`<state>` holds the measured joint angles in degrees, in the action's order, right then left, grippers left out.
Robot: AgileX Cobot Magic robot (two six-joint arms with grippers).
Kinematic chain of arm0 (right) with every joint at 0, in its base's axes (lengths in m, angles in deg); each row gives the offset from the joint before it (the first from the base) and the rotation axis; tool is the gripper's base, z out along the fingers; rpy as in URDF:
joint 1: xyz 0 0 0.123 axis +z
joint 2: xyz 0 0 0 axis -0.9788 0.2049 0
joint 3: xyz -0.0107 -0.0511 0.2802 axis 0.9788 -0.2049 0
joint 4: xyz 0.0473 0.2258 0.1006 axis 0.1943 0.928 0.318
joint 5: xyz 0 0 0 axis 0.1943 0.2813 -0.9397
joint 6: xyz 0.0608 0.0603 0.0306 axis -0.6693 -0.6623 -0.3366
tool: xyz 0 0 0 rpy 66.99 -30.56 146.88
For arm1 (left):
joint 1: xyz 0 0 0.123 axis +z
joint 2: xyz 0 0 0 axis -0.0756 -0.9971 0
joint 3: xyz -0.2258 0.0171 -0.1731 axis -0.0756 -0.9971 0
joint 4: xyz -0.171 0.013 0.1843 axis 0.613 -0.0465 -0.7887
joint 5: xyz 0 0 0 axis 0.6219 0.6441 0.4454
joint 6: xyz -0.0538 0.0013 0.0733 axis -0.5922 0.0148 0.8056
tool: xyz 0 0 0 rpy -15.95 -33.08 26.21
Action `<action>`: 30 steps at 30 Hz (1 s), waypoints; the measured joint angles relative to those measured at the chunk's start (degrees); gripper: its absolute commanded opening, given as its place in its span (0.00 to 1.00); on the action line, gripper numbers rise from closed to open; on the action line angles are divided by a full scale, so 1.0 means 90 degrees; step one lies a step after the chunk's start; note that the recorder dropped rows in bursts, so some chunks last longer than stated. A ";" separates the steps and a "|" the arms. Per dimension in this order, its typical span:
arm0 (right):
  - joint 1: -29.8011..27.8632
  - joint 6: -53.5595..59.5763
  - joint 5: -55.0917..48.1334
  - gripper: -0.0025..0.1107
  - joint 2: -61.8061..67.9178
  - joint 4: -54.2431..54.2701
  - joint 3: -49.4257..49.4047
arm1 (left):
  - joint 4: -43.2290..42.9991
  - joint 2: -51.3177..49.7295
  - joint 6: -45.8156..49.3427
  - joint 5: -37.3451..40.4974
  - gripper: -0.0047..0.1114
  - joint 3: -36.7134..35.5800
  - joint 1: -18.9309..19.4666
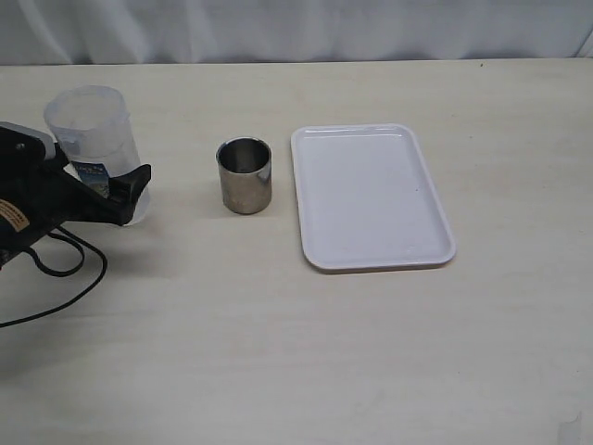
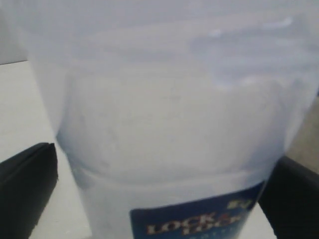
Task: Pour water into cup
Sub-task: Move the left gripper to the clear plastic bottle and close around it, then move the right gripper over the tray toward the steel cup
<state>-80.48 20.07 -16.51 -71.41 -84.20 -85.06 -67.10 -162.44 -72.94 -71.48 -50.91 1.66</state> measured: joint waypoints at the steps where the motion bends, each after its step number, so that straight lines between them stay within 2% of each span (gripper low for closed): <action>1: 0.0000 -0.0016 0.0014 0.06 0.0000 0.0000 0.0000 | -0.0011 -0.0004 0.0000 0.0000 0.94 0.0000 0.0000; 9: 0.0000 -0.0490 0.0158 0.06 0.0000 -0.0126 0.0000 | -0.0011 -0.0015 0.0000 0.0000 0.94 0.0030 0.0000; 14: 0.0000 -0.1411 0.0483 0.07 0.0000 -0.1038 0.0000 | -0.0011 -0.0015 -0.0013 0.0000 0.94 0.0030 0.0000; 18: 0.0000 -0.2113 0.0814 0.20 0.0000 -0.1946 0.0000 | -0.0011 -0.0015 -0.0013 0.0000 0.90 0.0030 0.0000; 23: 0.0000 -0.2419 0.0960 0.49 0.0000 -0.2310 0.0000 | -0.0011 -0.0015 -0.0013 0.0000 0.65 0.0030 0.0000; 26: 0.0000 -0.2435 0.1060 0.59 0.0000 -0.2335 0.0000 | -0.0052 -0.0015 -0.0037 0.0000 0.47 0.0030 0.0000; 27: 0.0000 -0.2435 0.1121 0.60 0.0000 -0.2335 0.0000 | -0.0081 -0.0015 -0.0077 0.0000 0.40 0.0030 0.0000; 28: 0.0000 -0.2448 0.1158 0.60 0.0000 -0.2349 0.0000 | -0.0109 -0.0015 -0.0134 0.0000 0.26 0.0030 0.0000; 29: 0.0000 -0.2448 0.1296 0.60 0.0078 -0.2358 0.0000 | -0.0141 -0.0015 -0.0271 -0.0005 0.18 0.0030 0.0000; 30: 0.0000 -0.2448 0.1383 0.60 0.0171 -0.2358 0.0000 | -0.0153 -0.0015 -0.0365 -0.0015 0.04 0.0030 0.0000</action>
<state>-80.48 -1.96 -4.06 -69.87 -105.42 -85.06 -68.48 -162.57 -76.22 -71.62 -50.64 1.66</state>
